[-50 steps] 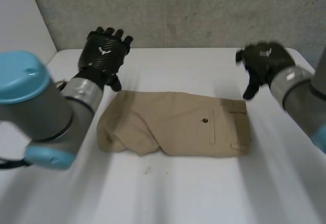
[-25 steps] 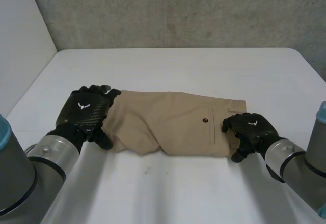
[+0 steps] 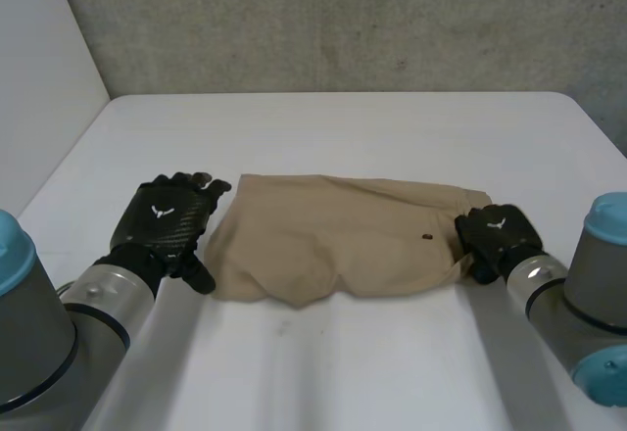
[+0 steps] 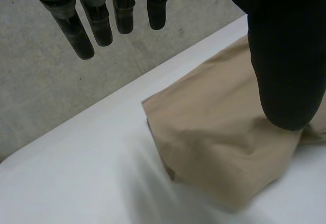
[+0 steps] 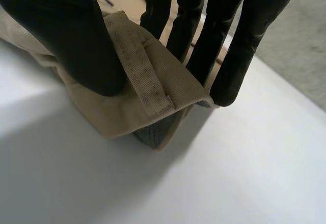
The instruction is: Fold the shorts.
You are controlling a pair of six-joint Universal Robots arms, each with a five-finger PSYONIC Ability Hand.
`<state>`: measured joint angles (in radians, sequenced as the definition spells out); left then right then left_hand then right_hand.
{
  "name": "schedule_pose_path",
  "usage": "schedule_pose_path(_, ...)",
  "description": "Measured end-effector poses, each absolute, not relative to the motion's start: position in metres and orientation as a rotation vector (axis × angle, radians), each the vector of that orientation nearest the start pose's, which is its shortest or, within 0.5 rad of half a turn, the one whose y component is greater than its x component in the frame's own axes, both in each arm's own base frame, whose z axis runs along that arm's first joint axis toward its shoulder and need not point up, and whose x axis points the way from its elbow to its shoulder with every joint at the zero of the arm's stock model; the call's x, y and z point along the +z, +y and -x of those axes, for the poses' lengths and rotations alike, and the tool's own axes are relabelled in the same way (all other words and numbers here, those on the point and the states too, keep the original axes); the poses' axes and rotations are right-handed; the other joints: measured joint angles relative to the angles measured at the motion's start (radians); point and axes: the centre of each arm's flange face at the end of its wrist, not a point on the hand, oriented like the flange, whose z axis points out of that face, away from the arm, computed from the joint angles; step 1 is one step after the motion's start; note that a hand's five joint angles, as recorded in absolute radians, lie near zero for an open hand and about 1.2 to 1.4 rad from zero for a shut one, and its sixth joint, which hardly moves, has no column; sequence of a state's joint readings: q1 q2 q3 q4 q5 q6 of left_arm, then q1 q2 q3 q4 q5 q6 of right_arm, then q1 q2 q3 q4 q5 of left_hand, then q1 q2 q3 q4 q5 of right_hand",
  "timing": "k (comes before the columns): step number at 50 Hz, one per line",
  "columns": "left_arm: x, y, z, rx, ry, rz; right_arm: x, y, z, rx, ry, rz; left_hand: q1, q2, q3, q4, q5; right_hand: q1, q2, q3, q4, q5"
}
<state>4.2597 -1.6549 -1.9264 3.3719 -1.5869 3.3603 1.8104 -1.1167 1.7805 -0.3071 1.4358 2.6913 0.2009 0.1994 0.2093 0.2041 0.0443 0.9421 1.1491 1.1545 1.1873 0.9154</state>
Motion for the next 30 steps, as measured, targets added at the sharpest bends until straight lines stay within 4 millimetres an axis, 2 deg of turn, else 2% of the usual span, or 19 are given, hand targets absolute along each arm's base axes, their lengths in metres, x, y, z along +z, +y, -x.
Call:
schedule_pose_path(6,0.202,-0.201,0.24,-2.053,2.413,-0.814,0.144,-0.297,-0.207,-1.879,2.397,0.982,0.0,0.0,0.0,0.0,0.0,0.023,0.0,0.0,0.0,0.014)
schedule_pose_path(7,0.203,-0.203,0.238,-2.053,2.41,-0.805,0.157,-0.304,-0.196,-1.925,2.416,1.011,0.0,0.0,0.0,0.0,0.0,0.027,0.015,0.0,0.0,0.03)
schedule_pose_path(10,0.206,-0.204,0.235,-2.056,2.404,-0.787,0.175,-0.313,-0.183,-1.967,2.451,1.123,0.0,0.0,0.0,0.0,0.0,0.027,0.015,0.0,0.0,0.036)
schedule_pose_path(16,0.207,-0.206,0.233,-2.058,2.4,-0.775,0.19,-0.319,-0.182,-1.993,2.444,1.268,0.0,0.0,0.0,0.0,0.0,0.027,0.015,0.0,0.0,0.04)
schedule_pose_path(17,0.208,-0.207,0.232,-2.059,2.398,-0.767,0.21,-0.32,-0.2,-2.038,2.339,1.427,0.0,0.0,0.0,0.0,0.0,0.028,0.016,0.0,0.0,0.041)
schedule_pose_path(20,0.208,-0.206,0.232,-2.059,2.398,-0.767,0.217,-0.319,-0.21,-2.058,2.282,1.467,0.0,0.0,0.0,0.0,0.0,0.032,0.02,0.0,0.0,0.043)
schedule_pose_path(21,0.208,-0.206,0.232,-2.059,2.398,-0.767,0.221,-0.317,-0.218,-2.071,2.235,1.494,0.0,0.0,0.0,0.0,0.0,0.034,0.023,0.003,0.002,0.046)
schedule_pose_path(22,0.207,-0.206,0.232,-2.058,2.399,-0.768,0.232,-0.31,-0.244,-2.098,2.086,1.564,0.0,0.0,0.0,0.0,0.0,0.034,0.025,0.011,0.005,0.054)
schedule_pose_path(24,0.207,-0.206,0.232,-2.058,2.4,-0.77,0.234,-0.307,-0.251,-2.102,2.047,1.579,0.0,0.0,0.0,0.0,0.0,0.034,0.025,0.019,0.005,0.055)
schedule_pose_path(25,0.207,-0.205,0.232,-2.058,2.4,-0.771,0.237,-0.29,-0.288,-2.083,1.847,1.654,0.0,0.0,0.0,0.0,0.0,0.037,0.025,0.021,0.005,0.055)
schedule_pose_path(27,0.207,-0.205,0.233,-2.059,2.399,-0.772,0.235,-0.278,-0.307,-2.055,1.742,1.692,0.0,0.0,0.0,0.0,0.0,0.037,0.025,0.023,0.005,0.055)
schedule_pose_path(28,0.208,-0.205,0.233,-2.06,2.398,-0.772,0.23,-0.266,-0.325,-2.014,1.646,1.726,0.0,0.0,0.0,0.0,0.0,0.037,0.025,0.026,0.005,0.055)
schedule_pose_path(29,0.208,-0.205,0.233,-2.06,2.398,-0.772,0.227,-0.258,-0.335,-1.986,1.593,1.745,0.0,0.0,0.0,0.0,0.0,0.037,0.025,0.026,0.005,0.055)
schedule_pose_path(30,0.208,-0.205,0.233,-2.062,2.397,-0.772,0.216,-0.24,-0.356,-1.912,1.478,1.785,0.0,0.0,0.0,0.0,0.0,0.037,0.025,0.027,0.005,0.057)
